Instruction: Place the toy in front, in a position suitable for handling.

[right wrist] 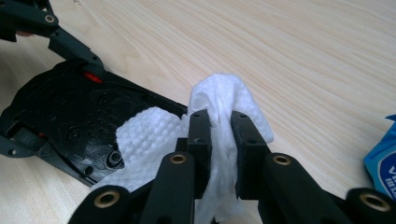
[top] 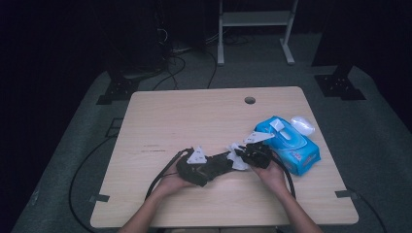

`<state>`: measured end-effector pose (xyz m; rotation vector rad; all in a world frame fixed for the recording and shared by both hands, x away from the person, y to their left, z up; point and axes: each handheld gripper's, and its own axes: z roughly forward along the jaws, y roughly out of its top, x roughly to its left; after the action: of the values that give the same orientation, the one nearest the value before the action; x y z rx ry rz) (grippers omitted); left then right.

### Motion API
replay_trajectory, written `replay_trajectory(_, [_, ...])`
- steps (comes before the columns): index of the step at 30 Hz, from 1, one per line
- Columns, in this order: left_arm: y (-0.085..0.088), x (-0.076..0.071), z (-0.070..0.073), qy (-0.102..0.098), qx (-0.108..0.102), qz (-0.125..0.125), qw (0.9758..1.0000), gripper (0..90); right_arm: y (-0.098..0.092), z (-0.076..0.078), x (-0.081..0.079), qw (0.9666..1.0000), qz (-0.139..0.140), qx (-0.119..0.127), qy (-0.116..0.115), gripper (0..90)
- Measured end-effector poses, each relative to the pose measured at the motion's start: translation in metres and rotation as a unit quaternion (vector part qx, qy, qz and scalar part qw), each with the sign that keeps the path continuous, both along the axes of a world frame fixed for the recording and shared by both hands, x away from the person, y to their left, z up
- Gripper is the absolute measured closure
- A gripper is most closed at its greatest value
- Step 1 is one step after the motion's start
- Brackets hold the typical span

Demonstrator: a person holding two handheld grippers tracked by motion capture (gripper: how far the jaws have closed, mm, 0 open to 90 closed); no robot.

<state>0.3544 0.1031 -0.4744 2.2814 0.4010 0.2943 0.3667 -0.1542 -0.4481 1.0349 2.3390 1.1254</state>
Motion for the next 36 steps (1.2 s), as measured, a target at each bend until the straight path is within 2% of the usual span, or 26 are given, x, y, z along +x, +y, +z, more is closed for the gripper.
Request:
replay_trajectory(3, [-0.002, 0.0, 0.0, -0.001, 0.0, -0.001, 1.0, 23.7, 0.005, 0.001, -0.003, 0.9998, 0.011, 0.014, 0.009, 79.1])
replay_trajectory(5, [-0.006, -0.002, 0.0, -0.002, 0.0, -0.006, 1.0, 23.8, 0.018, 0.001, -0.008, 0.999, 0.035, 0.023, 0.013, 79.1])
replay_trajectory(10, [-0.011, -0.006, -0.001, -0.006, 0.005, -0.013, 0.9999, 23.7, 0.058, -0.002, -0.023, 0.9946, 0.101, 0.019, 0.01, 79.0])
replay_trajectory(12, [-0.009, -0.005, 0.0, -0.005, 0.005, -0.013, 0.9999, 23.8, 0.061, -0.001, -0.026, 0.9946, 0.103, 0.009, 0.005, 78.9])
replay_trajectory(15, [-0.005, -0.003, 0.0, -0.003, 0.006, -0.009, 0.9999, 23.8, 0.044, 0.0, -0.018, 0.9964, 0.082, 0.013, 0.015, 78.9])
replay_trajectory(17, [-0.001, -0.001, 0.0, 0.0, 0.001, -0.005, 1.0, 23.7, 0.028, 0.001, -0.014, 0.9968, 0.069, 0.02, 0.035, 78.9])
replay_trajectory(19, [0.002, 0.001, 0.0, 0.0, 0.001, -0.001, 1.0, 23.7, 0.014, 0.002, -0.016, 0.9977, 0.058, 0.01, 0.034, 78.8])
replay_trajectory(24, [0.003, 0.004, 0.0, 0.009, -0.004, 0.004, 0.9999, 23.5, -0.001, 0.001, -0.017, 0.9972, 0.053, 0.014, 0.051, 78.8])
replay_trajectory(27, [0.007, 0.006, 0.002, 0.024, -0.012, 0.014, 0.9995, 19.7, -0.001, 0.001, -0.018, 0.9974, 0.051, 0.012, 0.049, 78.8])
replay_trajectory(29, [0.011, 0.008, 0.003, 0.04, -0.025, 0.02, 0.9987, 18.4, -0.001, 0.001, -0.019, 0.9974, 0.053, 0.011, 0.048, 78.8])
replay_trajectory(32, [0.017, 0.013, 0.004, 0.082, -0.055, 0.03, 0.9947, 18.2, -0.002, 0.001, -0.022, 0.9972, 0.059, 0.012, 0.045, 78.8])
replay_trajectory(34, [0.019, 0.016, 0.003, 0.102, -0.065, 0.036, 0.992, 18.3, -0.002, 0.0, -0.023, 0.9973, 0.06, 0.01, 0.041, 78.8])
replay_trajectory(36, [0.022, 0.019, 0.003, 0.125, -0.078, 0.038, 0.9883, 18.8, -0.003, 0.0, -0.024, 0.9973, 0.06, 0.012, 0.04, 78.9])
